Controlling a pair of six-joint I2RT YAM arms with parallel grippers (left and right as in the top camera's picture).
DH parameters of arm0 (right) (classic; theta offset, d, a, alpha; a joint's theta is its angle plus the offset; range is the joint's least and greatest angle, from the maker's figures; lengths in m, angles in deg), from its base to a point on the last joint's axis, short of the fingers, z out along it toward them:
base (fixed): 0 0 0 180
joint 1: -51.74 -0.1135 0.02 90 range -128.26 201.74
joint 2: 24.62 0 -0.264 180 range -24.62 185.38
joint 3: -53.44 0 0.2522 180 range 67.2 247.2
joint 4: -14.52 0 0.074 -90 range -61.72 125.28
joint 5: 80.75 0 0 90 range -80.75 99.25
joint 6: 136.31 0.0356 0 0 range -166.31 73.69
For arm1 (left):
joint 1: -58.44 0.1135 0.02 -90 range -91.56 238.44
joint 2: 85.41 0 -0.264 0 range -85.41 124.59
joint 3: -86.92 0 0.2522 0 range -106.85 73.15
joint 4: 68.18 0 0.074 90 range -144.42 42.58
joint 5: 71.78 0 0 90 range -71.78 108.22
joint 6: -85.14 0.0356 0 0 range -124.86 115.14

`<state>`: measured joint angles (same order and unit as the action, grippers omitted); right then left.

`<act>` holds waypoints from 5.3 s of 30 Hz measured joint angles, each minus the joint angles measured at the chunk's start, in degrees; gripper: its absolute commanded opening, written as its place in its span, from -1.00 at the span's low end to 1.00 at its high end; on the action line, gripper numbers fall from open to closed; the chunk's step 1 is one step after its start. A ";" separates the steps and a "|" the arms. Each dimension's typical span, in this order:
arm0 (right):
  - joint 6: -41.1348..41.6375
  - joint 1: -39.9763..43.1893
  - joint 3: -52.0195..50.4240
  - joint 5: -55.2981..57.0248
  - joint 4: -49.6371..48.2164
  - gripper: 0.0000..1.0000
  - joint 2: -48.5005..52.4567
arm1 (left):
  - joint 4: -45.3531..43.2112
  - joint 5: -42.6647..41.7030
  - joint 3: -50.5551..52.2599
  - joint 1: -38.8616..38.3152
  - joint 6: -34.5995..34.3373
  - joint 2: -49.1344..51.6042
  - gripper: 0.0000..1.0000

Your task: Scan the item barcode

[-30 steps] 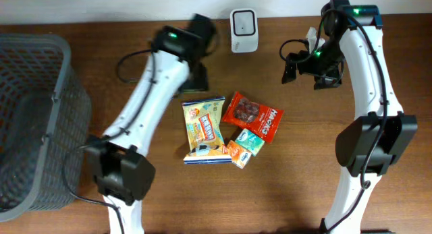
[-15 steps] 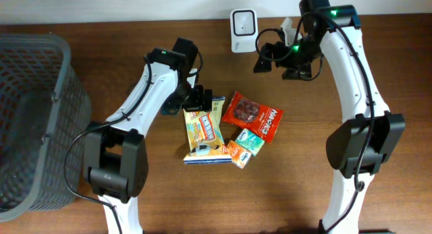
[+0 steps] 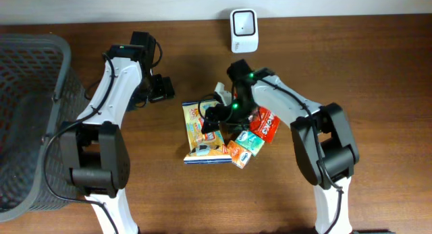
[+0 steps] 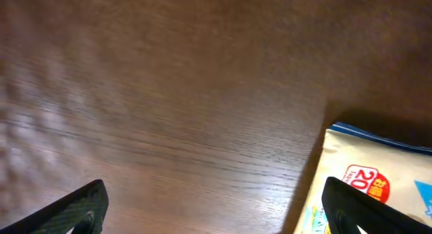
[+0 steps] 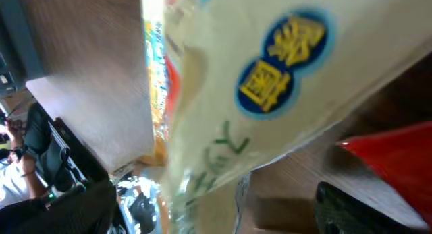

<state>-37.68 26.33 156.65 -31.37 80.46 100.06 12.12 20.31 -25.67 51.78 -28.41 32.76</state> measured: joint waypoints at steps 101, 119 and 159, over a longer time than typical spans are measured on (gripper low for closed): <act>9.88 15.04 21.22 24.48 18.21 0.97 0.04 | -16.72 -20.26 10.64 -9.81 12.26 0.00 -0.03; 13.49 6.82 8.07 22.18 31.56 0.97 -26.84 | -39.95 -29.73 10.86 -11.61 4.85 0.42 0.52; 39.36 15.67 -31.87 13.57 -39.34 -0.60 -19.50 | -26.77 -28.63 10.60 -3.80 -6.64 4.85 -0.92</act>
<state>1.68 42.00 124.78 -17.79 41.12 80.57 -14.65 -8.32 -15.07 47.98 -35.05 37.61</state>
